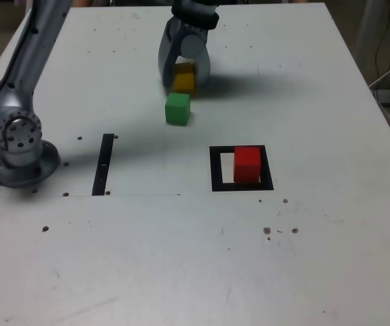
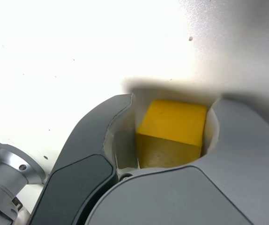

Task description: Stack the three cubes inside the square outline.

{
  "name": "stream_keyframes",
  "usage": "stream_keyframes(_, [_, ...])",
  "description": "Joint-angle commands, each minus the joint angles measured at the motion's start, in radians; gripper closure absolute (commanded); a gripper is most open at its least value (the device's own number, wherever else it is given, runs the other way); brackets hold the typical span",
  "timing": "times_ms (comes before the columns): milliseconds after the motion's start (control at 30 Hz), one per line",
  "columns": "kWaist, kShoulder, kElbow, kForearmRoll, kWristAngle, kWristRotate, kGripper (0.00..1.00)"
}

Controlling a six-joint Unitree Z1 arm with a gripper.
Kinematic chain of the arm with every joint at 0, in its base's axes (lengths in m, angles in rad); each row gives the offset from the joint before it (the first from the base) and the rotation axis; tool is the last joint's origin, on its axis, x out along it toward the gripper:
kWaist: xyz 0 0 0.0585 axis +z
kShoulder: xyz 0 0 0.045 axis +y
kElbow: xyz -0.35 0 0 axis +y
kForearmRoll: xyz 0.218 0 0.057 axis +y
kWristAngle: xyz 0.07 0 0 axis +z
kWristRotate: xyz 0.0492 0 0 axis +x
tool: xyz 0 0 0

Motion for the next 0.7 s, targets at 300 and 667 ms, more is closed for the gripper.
stream_keyframes(300, [-0.015, -0.028, -0.004, 0.015, -0.001, -0.003, 0.68])
stream_keyframes(667, [-0.139, -0.133, -0.038, 0.114, -0.007, -0.048, 0.68])
